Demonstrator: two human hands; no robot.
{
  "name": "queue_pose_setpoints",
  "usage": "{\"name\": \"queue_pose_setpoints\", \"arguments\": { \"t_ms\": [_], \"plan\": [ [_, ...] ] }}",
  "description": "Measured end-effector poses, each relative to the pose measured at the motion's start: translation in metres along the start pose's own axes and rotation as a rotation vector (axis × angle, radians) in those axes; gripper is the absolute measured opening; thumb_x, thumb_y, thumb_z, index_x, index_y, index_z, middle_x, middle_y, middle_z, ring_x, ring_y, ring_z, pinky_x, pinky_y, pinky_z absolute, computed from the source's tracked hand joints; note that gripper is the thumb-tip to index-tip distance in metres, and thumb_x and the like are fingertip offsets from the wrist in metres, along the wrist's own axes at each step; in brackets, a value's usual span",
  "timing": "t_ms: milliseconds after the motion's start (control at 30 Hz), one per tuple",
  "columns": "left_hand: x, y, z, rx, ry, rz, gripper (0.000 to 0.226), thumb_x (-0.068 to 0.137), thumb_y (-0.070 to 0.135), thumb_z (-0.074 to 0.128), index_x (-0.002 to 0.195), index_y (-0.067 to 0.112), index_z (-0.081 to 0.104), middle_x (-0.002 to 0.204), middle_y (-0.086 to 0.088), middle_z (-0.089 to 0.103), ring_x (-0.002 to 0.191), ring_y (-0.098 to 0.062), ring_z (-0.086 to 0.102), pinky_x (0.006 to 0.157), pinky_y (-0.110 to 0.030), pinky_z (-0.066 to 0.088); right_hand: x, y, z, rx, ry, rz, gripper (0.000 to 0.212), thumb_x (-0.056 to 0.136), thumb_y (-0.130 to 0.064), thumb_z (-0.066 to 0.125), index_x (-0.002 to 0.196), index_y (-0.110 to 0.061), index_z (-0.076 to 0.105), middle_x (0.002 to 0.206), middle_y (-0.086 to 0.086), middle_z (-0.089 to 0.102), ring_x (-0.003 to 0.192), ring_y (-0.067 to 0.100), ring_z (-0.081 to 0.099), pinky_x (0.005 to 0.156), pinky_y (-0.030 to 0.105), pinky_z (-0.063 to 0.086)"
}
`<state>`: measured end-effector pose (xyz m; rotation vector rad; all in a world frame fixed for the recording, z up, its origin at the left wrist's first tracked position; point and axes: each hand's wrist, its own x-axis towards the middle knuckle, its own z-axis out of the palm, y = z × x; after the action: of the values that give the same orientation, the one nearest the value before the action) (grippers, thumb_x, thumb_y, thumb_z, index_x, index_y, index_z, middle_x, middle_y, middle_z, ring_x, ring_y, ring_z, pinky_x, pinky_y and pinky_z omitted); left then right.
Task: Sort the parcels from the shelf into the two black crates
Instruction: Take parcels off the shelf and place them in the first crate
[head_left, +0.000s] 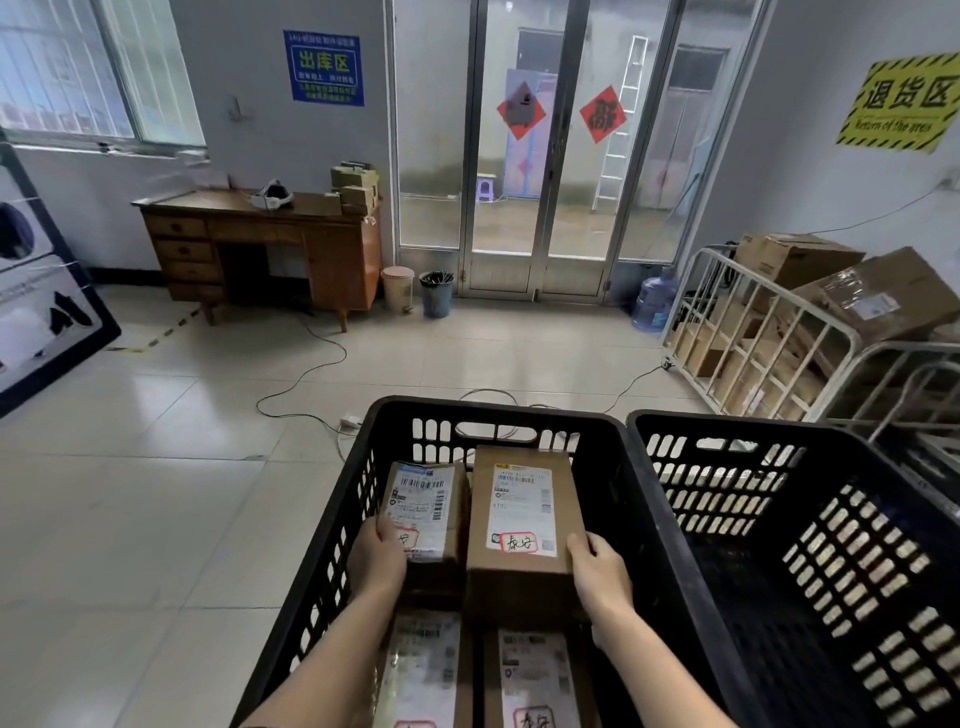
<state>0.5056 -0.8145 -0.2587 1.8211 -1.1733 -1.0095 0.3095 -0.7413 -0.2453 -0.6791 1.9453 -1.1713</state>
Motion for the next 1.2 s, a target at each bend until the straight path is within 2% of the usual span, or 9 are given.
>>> {"name": "queue_pose_setpoints", "arguments": {
  "t_ms": [167, 300, 367, 433, 533, 633, 700, 833, 1200],
  "plan": [
    [0.006, -0.001, 0.004, 0.069, -0.039, -0.008, 0.039, 0.101, 0.024, 0.026, 0.118, 0.002, 0.053, 0.116, -0.018, 0.060, 0.086, -0.022, 0.049, 0.071, -0.029, 0.035, 0.010, 0.001, 0.002, 0.005, -0.039, 0.025, 0.035, 0.098, -0.032, 0.040, 0.127, -0.017, 0.052, 0.103, 0.004, 0.064, 0.090, 0.018, 0.060, 0.066, 0.029, 0.046],
    [0.009, 0.000, 0.007, 0.170, -0.058, -0.004, 0.040, 0.101, 0.027, 0.027, 0.125, 0.002, 0.048, 0.122, -0.020, 0.057, 0.105, -0.033, 0.055, 0.075, -0.030, 0.035, 0.009, 0.000, 0.000, -0.016, -0.058, 0.009, 0.035, 0.098, -0.033, 0.038, 0.126, -0.017, 0.051, 0.099, 0.001, 0.063, 0.086, 0.014, 0.058, 0.063, 0.027, 0.045],
    [0.011, 0.000, 0.007, 0.199, -0.091, -0.009, 0.041, 0.100, 0.028, 0.030, 0.132, 0.003, 0.041, 0.127, -0.020, 0.054, 0.113, -0.035, 0.054, 0.079, -0.032, 0.040, 0.009, -0.001, -0.001, -0.063, -0.062, 0.010, 0.039, 0.098, -0.034, 0.037, 0.131, -0.017, 0.047, 0.104, 0.002, 0.062, 0.094, 0.017, 0.058, 0.074, 0.031, 0.047],
    [0.012, 0.001, 0.006, 0.224, -0.099, 0.059, 0.040, 0.099, 0.027, 0.034, 0.131, 0.004, 0.038, 0.126, -0.017, 0.055, 0.106, -0.032, 0.057, 0.077, -0.034, 0.047, 0.009, -0.002, -0.002, -0.216, -0.040, -0.004, 0.051, 0.096, -0.040, 0.036, 0.143, -0.020, 0.033, 0.129, 0.007, 0.054, 0.119, 0.027, 0.050, 0.096, 0.040, 0.043],
    [0.011, 0.005, 0.004, 0.362, -0.053, 0.355, 0.039, 0.096, 0.025, 0.039, 0.131, 0.010, 0.037, 0.128, -0.009, 0.052, 0.111, -0.023, 0.055, 0.087, -0.039, 0.052, -0.003, -0.008, -0.002, -0.590, 0.061, -0.212, 0.060, 0.096, -0.043, 0.036, 0.148, -0.023, 0.017, 0.151, 0.008, 0.028, 0.139, 0.029, 0.024, 0.110, 0.045, 0.029],
    [0.002, 0.009, 0.003, 0.654, -0.182, 0.560, 0.054, 0.098, 0.027, 0.036, 0.147, 0.013, 0.020, 0.155, -0.006, 0.020, 0.144, -0.020, 0.017, 0.118, -0.036, 0.020, -0.014, -0.016, 0.006, -0.814, -0.008, -0.524, 0.055, 0.097, -0.039, 0.035, 0.147, -0.021, 0.020, 0.156, 0.004, 0.018, 0.145, 0.021, 0.011, 0.115, 0.036, 0.020],
    [-0.002, 0.008, 0.000, 0.827, -0.289, 0.578, 0.056, 0.099, 0.031, 0.031, 0.149, 0.014, 0.012, 0.159, -0.004, 0.005, 0.147, -0.019, 0.000, 0.119, -0.033, 0.004, -0.014, -0.016, 0.011, -0.903, -0.118, -0.604, 0.051, 0.097, -0.040, 0.036, 0.143, -0.020, 0.028, 0.154, 0.002, 0.022, 0.144, 0.020, 0.014, 0.115, 0.035, 0.022],
    [-0.003, 0.001, -0.005, 0.965, -0.334, 0.571, 0.054, 0.100, 0.037, 0.023, 0.149, 0.014, 0.015, 0.158, -0.003, 0.010, 0.146, -0.018, 0.005, 0.118, -0.032, 0.007, -0.011, -0.023, 0.007, -0.960, -0.196, -0.631, 0.040, 0.095, -0.043, 0.040, 0.127, -0.019, 0.046, 0.135, -0.002, 0.041, 0.126, 0.015, 0.039, 0.099, 0.028, 0.040],
    [-0.007, -0.001, 0.001, 0.985, -0.301, 0.603, 0.054, 0.101, 0.038, 0.021, 0.149, 0.014, 0.013, 0.158, -0.003, 0.009, 0.147, -0.017, 0.004, 0.118, -0.029, 0.002, -0.008, -0.020, 0.008, -0.997, -0.183, -0.663, 0.042, 0.094, -0.046, 0.042, 0.127, -0.020, 0.048, 0.139, -0.002, 0.042, 0.131, 0.015, 0.035, 0.104, 0.029, 0.034]
  ]
}}
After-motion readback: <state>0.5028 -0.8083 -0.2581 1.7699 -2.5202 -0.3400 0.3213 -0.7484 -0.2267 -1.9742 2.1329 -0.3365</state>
